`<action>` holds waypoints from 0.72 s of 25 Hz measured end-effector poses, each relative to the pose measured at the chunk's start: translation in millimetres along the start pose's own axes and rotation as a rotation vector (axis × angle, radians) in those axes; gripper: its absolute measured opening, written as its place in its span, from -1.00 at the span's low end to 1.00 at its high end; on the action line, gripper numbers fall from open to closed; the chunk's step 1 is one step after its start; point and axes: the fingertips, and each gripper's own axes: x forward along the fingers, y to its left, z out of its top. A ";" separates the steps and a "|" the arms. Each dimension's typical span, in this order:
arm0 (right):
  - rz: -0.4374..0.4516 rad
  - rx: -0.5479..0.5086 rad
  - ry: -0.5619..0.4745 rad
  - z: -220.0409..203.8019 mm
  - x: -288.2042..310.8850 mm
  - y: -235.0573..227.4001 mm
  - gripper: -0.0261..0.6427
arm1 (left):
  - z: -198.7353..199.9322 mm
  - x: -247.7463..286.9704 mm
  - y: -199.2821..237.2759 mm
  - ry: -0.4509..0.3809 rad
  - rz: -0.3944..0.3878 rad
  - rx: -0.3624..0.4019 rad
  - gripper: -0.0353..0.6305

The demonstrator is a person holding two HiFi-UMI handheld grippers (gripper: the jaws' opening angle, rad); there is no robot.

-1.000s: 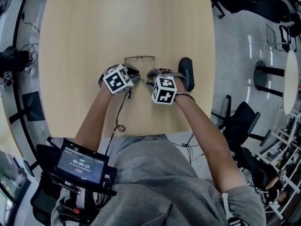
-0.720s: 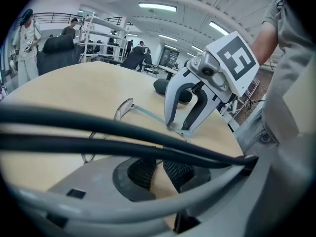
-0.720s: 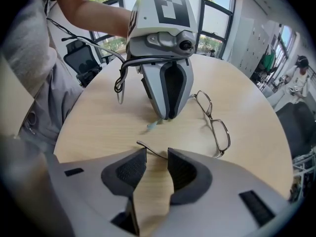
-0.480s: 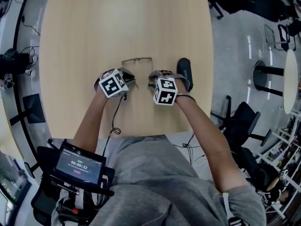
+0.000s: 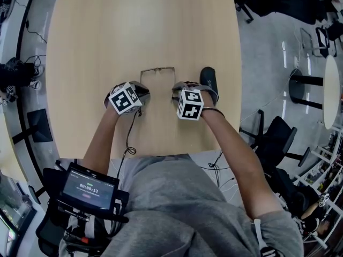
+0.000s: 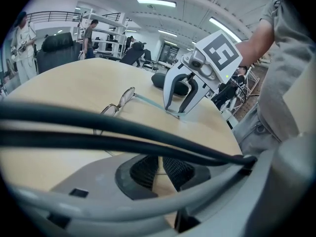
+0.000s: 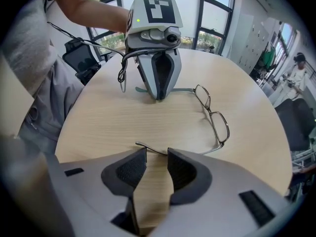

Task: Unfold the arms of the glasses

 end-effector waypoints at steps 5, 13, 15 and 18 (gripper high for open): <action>0.014 0.024 -0.001 -2.2 8.9 -3.1 -0.52 | -6.3 -0.5 9.3 -0.050 0.013 -0.050 -0.83; -0.013 0.045 -0.042 -4.4 -24.4 17.8 -0.52 | 15.3 -28.3 -19.2 -0.184 0.050 -0.155 -0.83; -0.024 0.048 -0.050 -7.8 -33.1 18.1 -0.52 | 18.7 -31.5 -27.4 -0.173 0.034 -0.157 -0.83; -0.049 0.056 -0.063 -8.3 -45.4 20.6 -0.52 | 15.0 -39.0 -37.4 -0.122 0.028 -0.133 -0.83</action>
